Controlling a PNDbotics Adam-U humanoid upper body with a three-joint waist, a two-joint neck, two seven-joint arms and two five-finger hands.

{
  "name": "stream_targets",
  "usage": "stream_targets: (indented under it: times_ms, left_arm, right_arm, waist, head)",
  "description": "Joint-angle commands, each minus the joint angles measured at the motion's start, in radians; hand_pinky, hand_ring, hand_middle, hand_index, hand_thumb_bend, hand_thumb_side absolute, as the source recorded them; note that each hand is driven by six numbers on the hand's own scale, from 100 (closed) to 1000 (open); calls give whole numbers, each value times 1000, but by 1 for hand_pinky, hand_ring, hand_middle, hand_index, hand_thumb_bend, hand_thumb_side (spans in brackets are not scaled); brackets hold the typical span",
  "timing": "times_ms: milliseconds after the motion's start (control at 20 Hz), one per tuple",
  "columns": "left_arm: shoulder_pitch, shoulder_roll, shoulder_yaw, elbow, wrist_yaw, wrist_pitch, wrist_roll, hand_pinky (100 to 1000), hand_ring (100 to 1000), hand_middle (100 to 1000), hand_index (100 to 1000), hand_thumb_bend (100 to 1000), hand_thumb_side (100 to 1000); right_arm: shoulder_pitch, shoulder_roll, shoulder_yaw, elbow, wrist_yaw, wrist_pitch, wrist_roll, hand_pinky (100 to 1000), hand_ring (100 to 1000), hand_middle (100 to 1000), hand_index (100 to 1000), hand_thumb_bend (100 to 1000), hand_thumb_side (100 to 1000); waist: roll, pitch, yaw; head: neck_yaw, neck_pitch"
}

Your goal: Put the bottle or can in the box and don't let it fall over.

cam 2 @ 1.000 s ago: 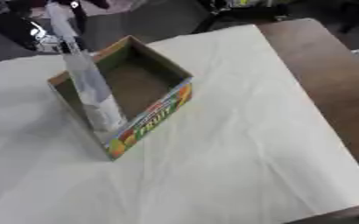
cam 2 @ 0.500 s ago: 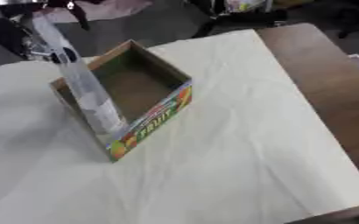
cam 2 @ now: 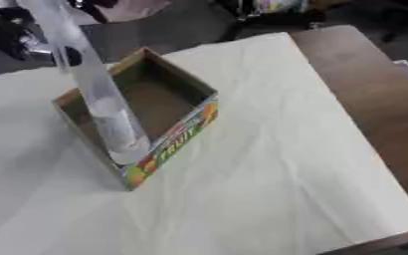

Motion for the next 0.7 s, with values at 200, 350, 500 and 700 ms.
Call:
stream_targets:
  times_ms: [200,350,500,700]
  left_arm:
    - [-11,45,9,-18,-19,-13,-75,1000,996,1000,1000,531,624]
    - [-7,44,5,-16,-48,-19,-92,1000,984,1000,1000,485,555]
    - [-8,40,11,-15,-54,-20,-91,1000,973,1000,1000,462,508]
    - [-5,38,7,-16,-75,-28,-88,989,986,1000,1000,449,419]
  right_arm:
    - [-12,-17,-9,-18,-8,6,-3,1000,1000,1000,933,100,488]
    - [-14,-16,-10,-18,-9,8,-4,1000,1000,1000,933,100,487]
    - [-17,-14,-10,-18,-10,9,-5,1000,1000,1000,933,100,488]
    - [-20,-8,-11,-18,-8,15,-7,1000,1000,1000,933,100,493]
  waist:
    - [-3,-16,1]
    - [-3,-15,0]
    - [-3,-13,-2]
    - [0,-7,-6]
  head:
    - [-6,2]
    - [-7,1]
    - [-7,1]
    - [-7,0]
